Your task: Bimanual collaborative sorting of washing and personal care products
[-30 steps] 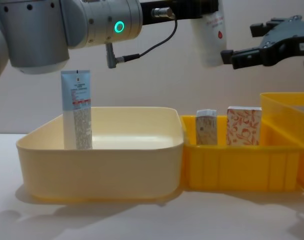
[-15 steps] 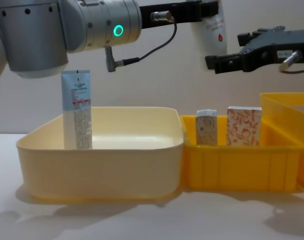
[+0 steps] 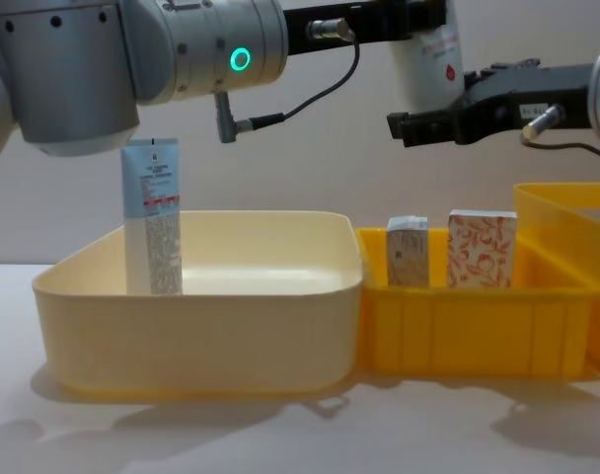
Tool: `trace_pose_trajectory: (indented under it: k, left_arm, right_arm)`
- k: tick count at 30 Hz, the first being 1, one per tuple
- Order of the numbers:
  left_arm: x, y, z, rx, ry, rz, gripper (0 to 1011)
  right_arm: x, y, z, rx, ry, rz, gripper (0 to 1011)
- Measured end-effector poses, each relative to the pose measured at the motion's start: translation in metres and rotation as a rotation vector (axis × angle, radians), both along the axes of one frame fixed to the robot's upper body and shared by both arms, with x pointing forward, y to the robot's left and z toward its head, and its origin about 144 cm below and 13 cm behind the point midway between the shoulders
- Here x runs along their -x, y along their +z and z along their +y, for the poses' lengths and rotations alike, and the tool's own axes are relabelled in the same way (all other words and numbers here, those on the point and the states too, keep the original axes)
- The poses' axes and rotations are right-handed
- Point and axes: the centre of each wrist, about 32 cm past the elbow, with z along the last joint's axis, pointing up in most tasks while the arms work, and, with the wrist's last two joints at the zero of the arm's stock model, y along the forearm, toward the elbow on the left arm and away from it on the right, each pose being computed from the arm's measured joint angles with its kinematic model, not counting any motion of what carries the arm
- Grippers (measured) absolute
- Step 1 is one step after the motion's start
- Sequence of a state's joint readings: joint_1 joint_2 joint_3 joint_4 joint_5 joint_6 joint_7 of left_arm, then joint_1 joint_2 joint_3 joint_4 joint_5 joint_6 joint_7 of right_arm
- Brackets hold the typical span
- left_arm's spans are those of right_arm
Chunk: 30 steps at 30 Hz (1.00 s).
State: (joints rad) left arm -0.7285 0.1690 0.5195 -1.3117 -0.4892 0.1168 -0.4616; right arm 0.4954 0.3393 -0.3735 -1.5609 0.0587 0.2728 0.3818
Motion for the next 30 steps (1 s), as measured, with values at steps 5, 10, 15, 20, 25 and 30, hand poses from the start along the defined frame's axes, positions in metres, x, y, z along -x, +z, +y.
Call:
trace_pose_trajectory:
  k: [5,10,15,20,25,30]
  left_arm:
    - [0.002,-0.001,-0.001,-0.001,-0.008,0.004,333]
    - [0.004,-0.001,-0.002,-0.002,-0.013,0.007,335]
    - [0.005,-0.001,-0.003,-0.002,-0.015,0.010,335]
    - [0.006,-0.001,-0.003,-0.003,-0.016,0.011,333]
    - [0.006,-0.001,-0.004,-0.002,-0.017,0.011,332]
    - [0.006,-0.001,-0.004,-0.002,-0.018,0.011,333]
  right_arm:
    - [-0.003,0.000,0.002,-0.004,-0.011,-0.001,1001]
    - [-0.006,0.001,0.004,-0.011,-0.020,-0.002,1001]
    - [-0.008,0.001,0.004,-0.017,-0.025,-0.003,1001]
    - [-0.010,0.002,0.005,-0.022,-0.027,-0.005,943]
    - [-0.011,0.002,0.006,-0.024,-0.029,-0.004,819]
    - [-0.011,0.002,0.006,-0.026,-0.030,-0.004,677]
